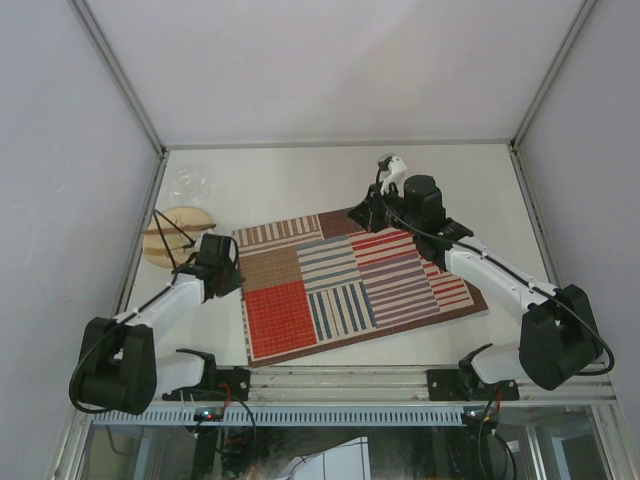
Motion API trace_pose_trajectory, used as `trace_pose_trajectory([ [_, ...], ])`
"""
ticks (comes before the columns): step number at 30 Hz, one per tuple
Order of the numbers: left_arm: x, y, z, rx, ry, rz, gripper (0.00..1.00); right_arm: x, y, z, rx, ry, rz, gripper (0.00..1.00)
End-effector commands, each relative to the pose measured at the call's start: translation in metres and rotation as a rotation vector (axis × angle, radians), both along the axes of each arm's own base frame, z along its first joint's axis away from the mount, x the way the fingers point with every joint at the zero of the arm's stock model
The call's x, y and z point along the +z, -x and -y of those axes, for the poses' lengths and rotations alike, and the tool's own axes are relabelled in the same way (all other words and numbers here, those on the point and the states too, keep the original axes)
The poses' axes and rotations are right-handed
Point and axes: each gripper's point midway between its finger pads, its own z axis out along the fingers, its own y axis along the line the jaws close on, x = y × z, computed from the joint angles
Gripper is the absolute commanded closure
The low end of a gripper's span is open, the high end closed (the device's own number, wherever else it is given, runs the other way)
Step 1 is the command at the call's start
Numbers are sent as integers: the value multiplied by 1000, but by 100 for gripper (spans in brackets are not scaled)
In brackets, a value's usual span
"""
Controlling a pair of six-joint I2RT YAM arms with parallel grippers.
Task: Set the dinner table for one person
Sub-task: Flatten out the napkin at the center of the board.
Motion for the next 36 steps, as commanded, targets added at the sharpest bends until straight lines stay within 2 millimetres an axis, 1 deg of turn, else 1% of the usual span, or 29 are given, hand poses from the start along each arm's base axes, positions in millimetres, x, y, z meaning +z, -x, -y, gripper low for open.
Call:
trace_pose_trajectory([
  [1,-10,3,1,-19,-21,-32,100,26,0,1,-12,-63,56,100],
  [10,-13,-7,16,-50,2,-74,100,29,9,3,-14,-101,41,100],
  [16,-9,-25,33,-94,35,-85,100,32,13,4,-9,-121,35,100],
  [18,-5,-34,39,-112,41,-82,100,34,13,5,-6,-128,35,100],
  [22,7,-59,47,-155,33,-81,100,36,12,7,-4,-139,32,100],
  [26,20,-93,59,-198,32,-71,100,34,12,10,-9,-150,22,100],
  [29,22,-113,71,-228,66,-78,100,34,11,16,-20,-156,16,100],
  [31,18,-122,78,-235,90,-85,100,34,10,20,-31,-157,15,100],
  [36,21,-144,86,-243,107,-75,100,30,4,31,-66,-150,12,100],
])
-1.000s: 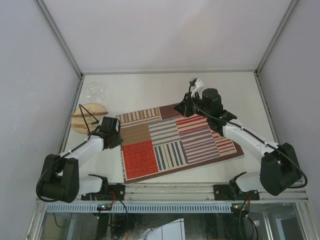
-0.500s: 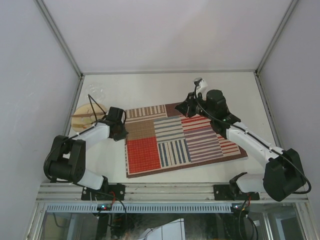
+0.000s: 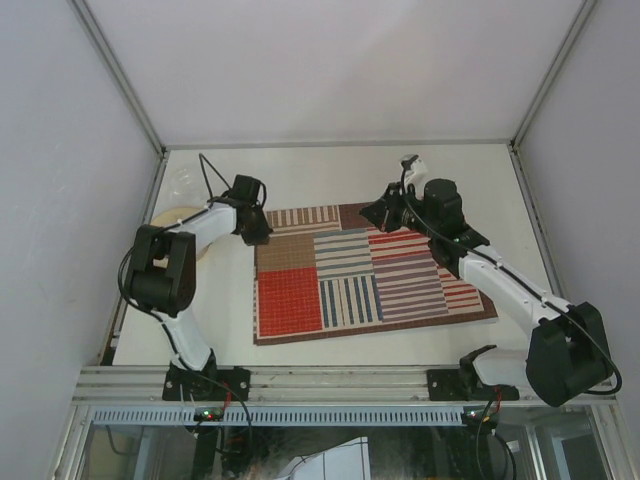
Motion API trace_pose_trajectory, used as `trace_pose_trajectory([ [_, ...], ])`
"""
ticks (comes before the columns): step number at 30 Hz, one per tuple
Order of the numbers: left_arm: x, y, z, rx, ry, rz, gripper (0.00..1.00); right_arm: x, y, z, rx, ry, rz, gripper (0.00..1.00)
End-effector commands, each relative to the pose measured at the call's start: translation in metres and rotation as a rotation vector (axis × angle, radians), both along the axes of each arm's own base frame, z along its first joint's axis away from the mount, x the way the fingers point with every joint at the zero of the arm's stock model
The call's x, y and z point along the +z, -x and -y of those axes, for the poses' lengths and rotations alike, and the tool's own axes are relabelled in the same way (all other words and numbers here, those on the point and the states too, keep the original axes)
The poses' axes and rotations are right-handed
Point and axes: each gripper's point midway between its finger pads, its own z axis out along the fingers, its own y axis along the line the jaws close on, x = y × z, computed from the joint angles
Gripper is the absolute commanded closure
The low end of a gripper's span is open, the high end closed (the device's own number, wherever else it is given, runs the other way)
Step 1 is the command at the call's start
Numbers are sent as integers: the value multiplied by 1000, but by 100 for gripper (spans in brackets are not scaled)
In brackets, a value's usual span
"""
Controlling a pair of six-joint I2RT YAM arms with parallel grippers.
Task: Set the dinner table for one person
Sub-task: Flatten out the napkin at the center of the board.
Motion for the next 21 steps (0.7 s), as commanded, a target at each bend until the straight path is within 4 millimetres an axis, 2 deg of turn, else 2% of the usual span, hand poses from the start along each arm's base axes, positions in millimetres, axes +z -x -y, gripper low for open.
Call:
trace_pose_trajectory([
  [1,18,-26,17,-43,46,40,100,19,-4,9,-22,-42,48,100],
  [5,37,-33,23,-49,60,98,99,16,-8,17,-67,-14,55,100],
  [8,66,-35,26,-48,55,199,99,8,-16,36,-182,54,47,100],
  [10,90,-35,30,-48,64,293,98,-2,-21,53,-284,89,4,96],
  [13,125,-31,42,-61,111,418,96,-28,-25,82,-458,138,-116,86],
  [16,147,-21,60,-91,201,494,95,-65,-22,105,-578,92,-278,74],
  [19,163,-4,83,-171,287,550,88,-99,-9,109,-591,3,-399,63],
  [21,169,10,94,-227,309,590,83,-113,-1,104,-572,-13,-442,58],
])
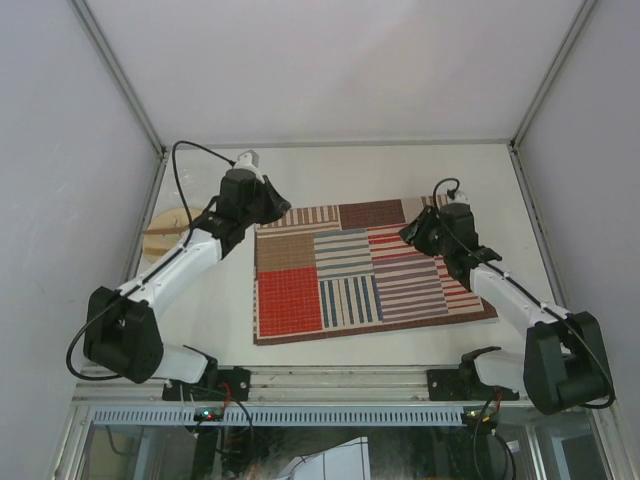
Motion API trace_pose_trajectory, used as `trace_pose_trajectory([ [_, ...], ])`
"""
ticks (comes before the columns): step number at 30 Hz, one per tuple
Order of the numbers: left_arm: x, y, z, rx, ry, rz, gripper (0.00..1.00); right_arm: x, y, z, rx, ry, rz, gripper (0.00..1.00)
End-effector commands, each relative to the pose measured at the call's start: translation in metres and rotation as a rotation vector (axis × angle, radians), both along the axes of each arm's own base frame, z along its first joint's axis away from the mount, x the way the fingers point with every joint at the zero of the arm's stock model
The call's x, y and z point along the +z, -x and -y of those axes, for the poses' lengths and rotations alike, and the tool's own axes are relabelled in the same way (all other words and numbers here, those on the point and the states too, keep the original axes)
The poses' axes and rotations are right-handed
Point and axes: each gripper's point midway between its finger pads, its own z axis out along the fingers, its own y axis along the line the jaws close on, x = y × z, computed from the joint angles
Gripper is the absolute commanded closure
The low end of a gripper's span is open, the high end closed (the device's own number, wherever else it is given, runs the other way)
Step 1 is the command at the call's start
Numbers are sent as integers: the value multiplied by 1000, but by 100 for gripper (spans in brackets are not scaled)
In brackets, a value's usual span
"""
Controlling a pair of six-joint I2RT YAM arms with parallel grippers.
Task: Set the dinner table for one person
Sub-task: Flatten out the napkin at the center of the board.
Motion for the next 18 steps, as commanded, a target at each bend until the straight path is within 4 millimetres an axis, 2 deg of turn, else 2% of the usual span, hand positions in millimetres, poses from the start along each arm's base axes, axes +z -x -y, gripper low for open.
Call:
trace_pose_trajectory([
  [1,18,23,29,-124,84,122,80,-37,18,-1,-69,-113,-133,55],
  [2,21,29,32,-147,96,149,76,-43,22,-2,-68,-104,-147,46],
  [6,12,47,31,-197,100,179,64,-55,30,6,-89,-22,-157,39],
  [8,7,53,32,-227,97,200,58,-55,30,13,-104,15,-151,29],
  [14,-5,73,39,-327,137,259,44,-41,24,37,-155,77,-113,25],
  [16,-9,77,39,-334,143,252,38,-33,20,47,-184,130,-94,21],
  [17,-10,78,39,-335,147,248,33,-30,19,51,-195,150,-91,15],
  [18,-10,80,40,-340,156,245,20,-27,17,56,-208,167,-89,14],
])
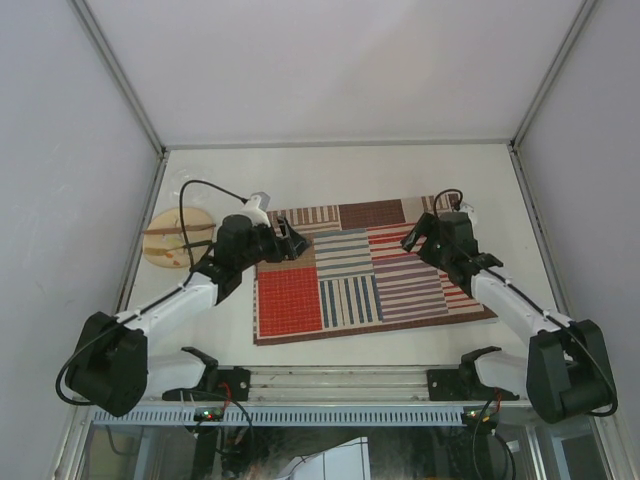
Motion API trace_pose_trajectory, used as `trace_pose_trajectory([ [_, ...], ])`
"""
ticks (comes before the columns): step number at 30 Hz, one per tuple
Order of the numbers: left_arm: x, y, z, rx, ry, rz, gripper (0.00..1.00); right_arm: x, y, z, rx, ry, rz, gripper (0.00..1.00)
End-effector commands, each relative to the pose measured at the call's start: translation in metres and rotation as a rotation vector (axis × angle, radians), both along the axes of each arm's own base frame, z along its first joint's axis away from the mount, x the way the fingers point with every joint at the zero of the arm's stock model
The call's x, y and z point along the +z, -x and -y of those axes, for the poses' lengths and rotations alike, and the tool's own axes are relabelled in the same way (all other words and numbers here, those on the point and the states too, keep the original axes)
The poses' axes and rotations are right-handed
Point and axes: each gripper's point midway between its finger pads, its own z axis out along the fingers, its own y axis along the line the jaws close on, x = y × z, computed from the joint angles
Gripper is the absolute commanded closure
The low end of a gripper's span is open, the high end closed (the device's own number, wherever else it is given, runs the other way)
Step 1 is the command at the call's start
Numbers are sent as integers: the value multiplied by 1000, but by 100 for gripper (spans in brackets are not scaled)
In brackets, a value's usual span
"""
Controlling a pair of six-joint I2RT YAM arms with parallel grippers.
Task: Set the dinner table for one person
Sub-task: Flatten out the napkin at the center of the board.
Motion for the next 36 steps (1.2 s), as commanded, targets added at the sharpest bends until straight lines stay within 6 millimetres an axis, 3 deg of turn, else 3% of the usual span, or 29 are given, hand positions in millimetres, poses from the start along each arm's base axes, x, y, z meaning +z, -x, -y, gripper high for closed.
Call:
trace_pose_trajectory([
  [1,32,3,10,-69,76,118,16,38,-22,24,-60,112,90,14],
  [6,38,15,8,-76,102,109,0,36,-23,52,-226,59,39,13],
  [13,32,29,-8,-38,65,101,0,18,-9,54,-339,-163,82,13],
  [18,34,33,-14,-17,60,114,0,8,-4,60,-356,-152,67,13],
  [24,23,28,-12,-8,44,60,0,-7,-6,67,-380,-222,46,14],
  [36,17,17,-5,25,74,-28,0,-37,17,40,-295,-221,-23,15],
])
